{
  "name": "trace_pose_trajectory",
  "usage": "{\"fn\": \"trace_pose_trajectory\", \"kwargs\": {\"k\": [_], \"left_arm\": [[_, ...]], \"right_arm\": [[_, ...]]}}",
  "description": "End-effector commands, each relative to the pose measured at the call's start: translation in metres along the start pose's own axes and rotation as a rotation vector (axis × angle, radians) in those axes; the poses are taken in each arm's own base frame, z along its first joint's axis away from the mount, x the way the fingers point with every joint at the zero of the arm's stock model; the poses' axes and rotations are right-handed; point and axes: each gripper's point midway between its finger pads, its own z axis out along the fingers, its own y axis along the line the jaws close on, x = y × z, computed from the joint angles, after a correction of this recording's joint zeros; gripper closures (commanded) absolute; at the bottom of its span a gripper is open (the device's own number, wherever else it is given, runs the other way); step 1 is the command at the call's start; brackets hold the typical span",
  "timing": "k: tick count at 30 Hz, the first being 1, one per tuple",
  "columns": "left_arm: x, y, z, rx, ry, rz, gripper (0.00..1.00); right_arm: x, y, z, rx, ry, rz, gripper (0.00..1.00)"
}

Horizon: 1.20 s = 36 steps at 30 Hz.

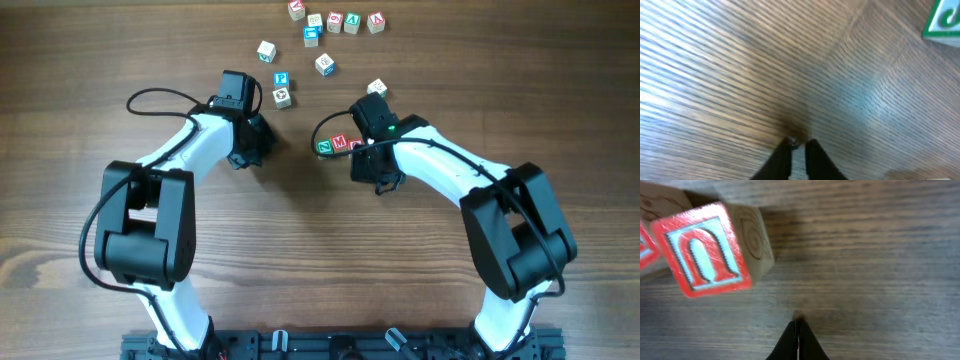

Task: Form a horizontal line

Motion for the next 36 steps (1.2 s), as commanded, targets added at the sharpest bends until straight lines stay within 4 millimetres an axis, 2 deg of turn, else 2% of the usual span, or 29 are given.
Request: {"fn": "trace_pose_trajectory", "kwargs": {"k": [1,4,5,8,9,11,18,36], "left_arm": [[-0.005,0.020,0.004,-0.089,-0.042,-0.045,0.72],[-0.005,0.020,0.004,-0.089,-0.042,-0.061,0.63],[-0.005,0.020,0.004,-0.089,-0.042,-0.062,0.57],[-0.005,0.020,0.004,-0.089,-0.042,-0.062,0.21],[-0.005,0.020,0.004,-0.089,-0.042,-0.062,0.13],[-0.005,0.020,0.004,-0.089,-0.042,-0.062,0.07],[-0.005,0.020,0.004,-0.089,-0.042,-0.062,0.03],[-0.005,0.020,0.004,-0.089,-0.042,-0.062,0.02]], "right_arm": [[0.000,0.007,0.007,-0.034,0.003,0.003,0.96],[-0.004,0.010,0.007,-0.046,-0.015,-0.008,0.95],[-0.005,0.010,0.008,-0.047,-0.016,-0.008,0.96],[-0.004,0.009,0.011,-0.045,-0.010,-0.007,0.95],[-0.004,0.010,0.013,-0.051,-0.007,-0.007,0.95],[-0.004,0.011,0.015,-0.054,-0.006,-0.007,0.96],[-0.008,0.014,0.016,-0.064,-0.021,-0.009,0.96],[-0.012,0.016,0.015,-0.075,-0.039,-0.015,0.95]]}}
